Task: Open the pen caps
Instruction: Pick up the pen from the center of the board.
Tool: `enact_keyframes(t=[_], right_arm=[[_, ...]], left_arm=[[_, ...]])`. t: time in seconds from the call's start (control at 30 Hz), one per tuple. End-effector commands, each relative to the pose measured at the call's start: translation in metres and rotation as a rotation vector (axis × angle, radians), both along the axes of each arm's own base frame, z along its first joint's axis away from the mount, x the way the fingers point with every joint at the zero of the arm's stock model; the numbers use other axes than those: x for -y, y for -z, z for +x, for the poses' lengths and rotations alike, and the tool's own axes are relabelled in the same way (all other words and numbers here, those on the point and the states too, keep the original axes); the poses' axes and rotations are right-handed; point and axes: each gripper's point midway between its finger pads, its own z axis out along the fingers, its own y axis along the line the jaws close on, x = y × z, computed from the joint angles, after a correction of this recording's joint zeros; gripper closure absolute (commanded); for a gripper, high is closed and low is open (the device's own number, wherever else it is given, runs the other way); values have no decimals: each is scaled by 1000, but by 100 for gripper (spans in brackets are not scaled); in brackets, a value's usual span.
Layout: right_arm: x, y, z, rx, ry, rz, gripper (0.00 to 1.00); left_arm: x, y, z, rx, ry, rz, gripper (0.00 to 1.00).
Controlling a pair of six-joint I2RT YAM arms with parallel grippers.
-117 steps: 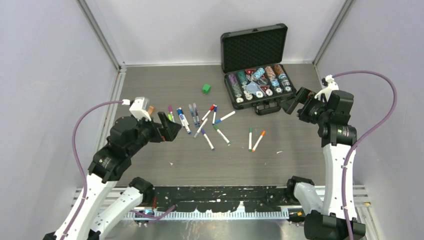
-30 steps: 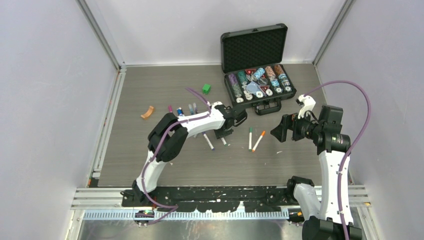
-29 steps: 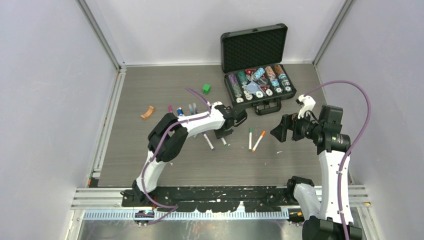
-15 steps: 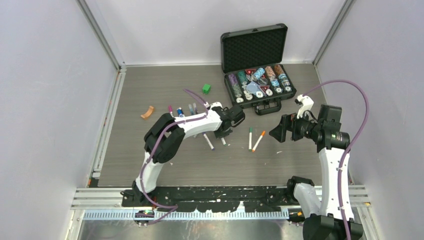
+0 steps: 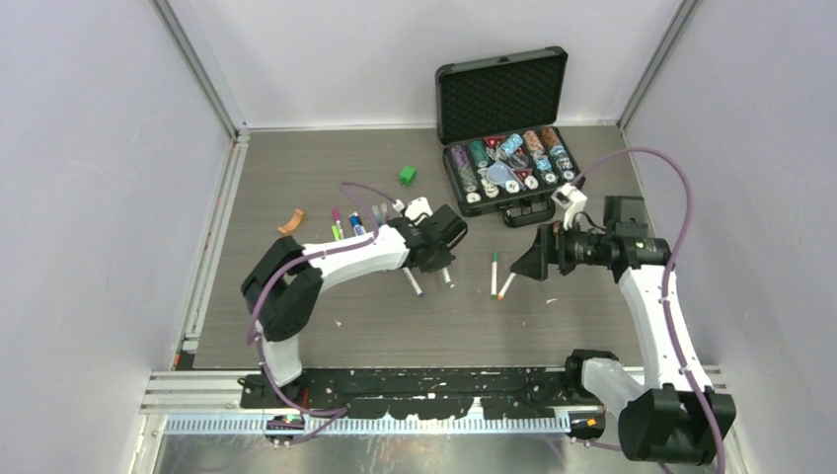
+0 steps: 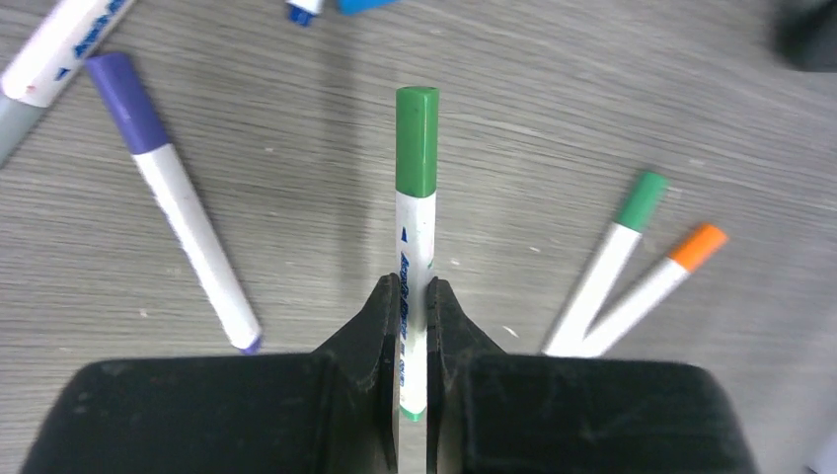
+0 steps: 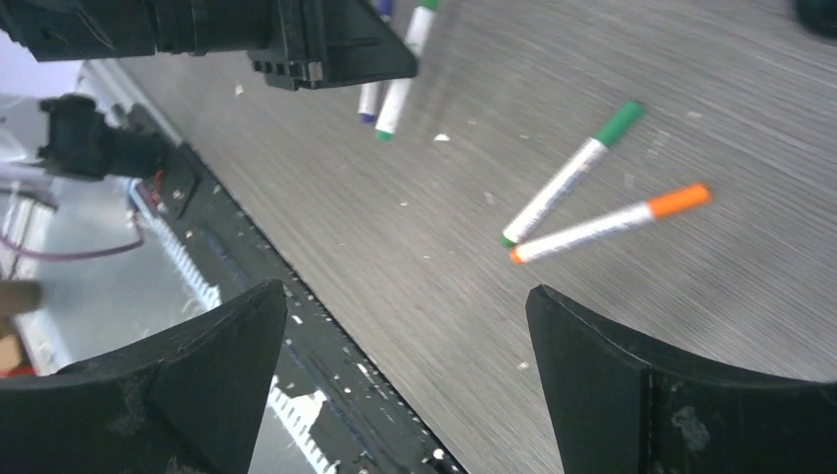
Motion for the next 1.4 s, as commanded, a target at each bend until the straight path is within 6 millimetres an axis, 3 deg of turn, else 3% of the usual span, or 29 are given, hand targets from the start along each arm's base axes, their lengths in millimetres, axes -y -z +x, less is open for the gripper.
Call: enact_keyframes(t=[0.0, 0.17, 0.27, 0.47, 0.67, 0.9, 1.37], right_arm=[[-34, -12, 6, 6, -98, 100, 5], [-52, -15, 16, -133, -81, 297, 14], [-50, -3, 32, -172, 17, 317, 18], [-50, 6, 43, -272, 86, 354, 20], [-56, 11, 41, -354, 60, 419, 28], [-59, 8, 34, -339, 20, 423, 31], [-69, 21, 24, -376, -20, 387, 40]], left_arm=[[39, -55, 10, 115, 52, -278, 100], [58, -78, 2, 120, 92, -434, 100], [69, -90, -4, 134, 108, -526, 100], [86, -113, -13, 171, 142, -634, 100], [97, -129, -18, 205, 166, -706, 100], [103, -131, -16, 219, 171, -729, 100], [109, -149, -6, 289, 147, -804, 100]])
